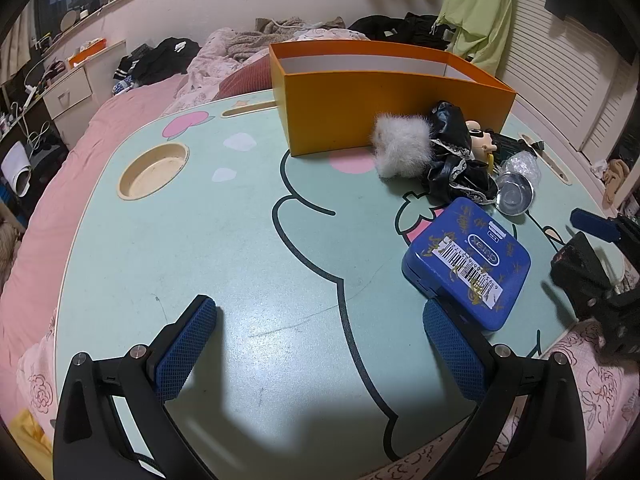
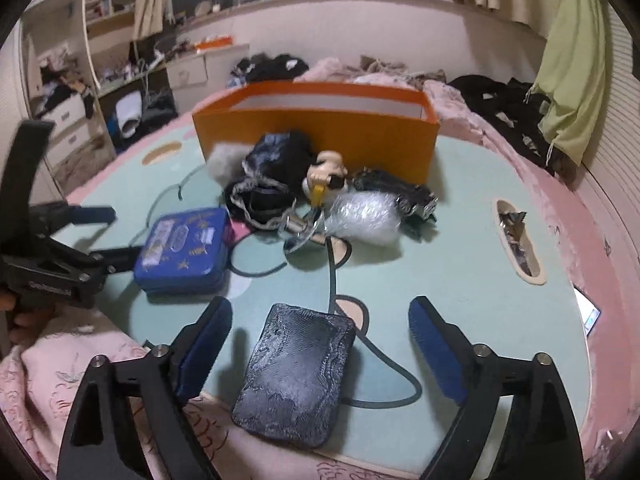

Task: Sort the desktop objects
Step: 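Grasp the black pouch on the table with the right gripper, then grasp the blue tin with the left gripper while the right gripper holds the pouch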

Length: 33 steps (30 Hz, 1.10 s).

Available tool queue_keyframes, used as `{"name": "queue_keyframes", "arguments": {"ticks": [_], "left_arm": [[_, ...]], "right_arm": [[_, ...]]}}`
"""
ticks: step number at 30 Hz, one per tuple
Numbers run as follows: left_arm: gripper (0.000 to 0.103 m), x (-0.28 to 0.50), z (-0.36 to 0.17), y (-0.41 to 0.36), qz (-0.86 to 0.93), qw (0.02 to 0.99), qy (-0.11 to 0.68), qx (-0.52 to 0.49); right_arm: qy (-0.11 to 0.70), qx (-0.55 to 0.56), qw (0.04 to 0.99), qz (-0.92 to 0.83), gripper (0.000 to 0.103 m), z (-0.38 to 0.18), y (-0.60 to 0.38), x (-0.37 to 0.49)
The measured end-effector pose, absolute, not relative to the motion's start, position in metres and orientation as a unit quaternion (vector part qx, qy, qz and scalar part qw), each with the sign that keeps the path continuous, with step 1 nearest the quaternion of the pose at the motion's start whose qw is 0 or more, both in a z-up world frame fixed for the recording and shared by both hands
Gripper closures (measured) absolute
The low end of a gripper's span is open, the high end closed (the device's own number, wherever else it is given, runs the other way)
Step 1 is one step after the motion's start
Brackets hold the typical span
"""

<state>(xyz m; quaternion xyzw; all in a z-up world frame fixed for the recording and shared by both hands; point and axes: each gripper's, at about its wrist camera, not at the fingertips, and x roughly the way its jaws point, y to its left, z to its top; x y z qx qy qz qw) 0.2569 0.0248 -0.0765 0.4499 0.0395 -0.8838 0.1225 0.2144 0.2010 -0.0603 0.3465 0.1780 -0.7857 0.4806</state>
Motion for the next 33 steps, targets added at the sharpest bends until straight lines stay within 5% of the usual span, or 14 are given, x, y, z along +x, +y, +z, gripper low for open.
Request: {"name": "queue_keyframes", "arguments": {"ticks": [11, 13, 15, 23, 33], "left_arm": [[0.0, 0.257, -0.077, 0.025, -0.884, 0.122, 0.04, 0.45], [0.0, 0.258, -0.077, 0.025, -0.884, 0.122, 0.039, 0.45], [0.0, 0.257, -0.075, 0.025, -0.884, 0.12, 0.039, 0.45], [0.0, 0.274, -0.05, 0.033, -0.916, 0.04, 0.043, 0.397], [0.0, 0.231, -0.041, 0.079, -0.901, -0.092, -0.055, 0.42]], "right_arm": [[0.179, 0.328, 0.439, -0.817, 0.016, -0.069, 0.223, 0.226], [0.167, 0.328, 0.456, -0.81, 0.047, -0.069, 0.223, 0.225], [0.163, 0.321, 0.461, -0.811, 0.065, -0.068, 0.224, 0.225], [0.148, 0.321, 0.461, -0.814, 0.065, -0.067, 0.228, 0.223], [0.152, 0.318, 0.461, -0.815, 0.065, -0.067, 0.229, 0.223]]}}
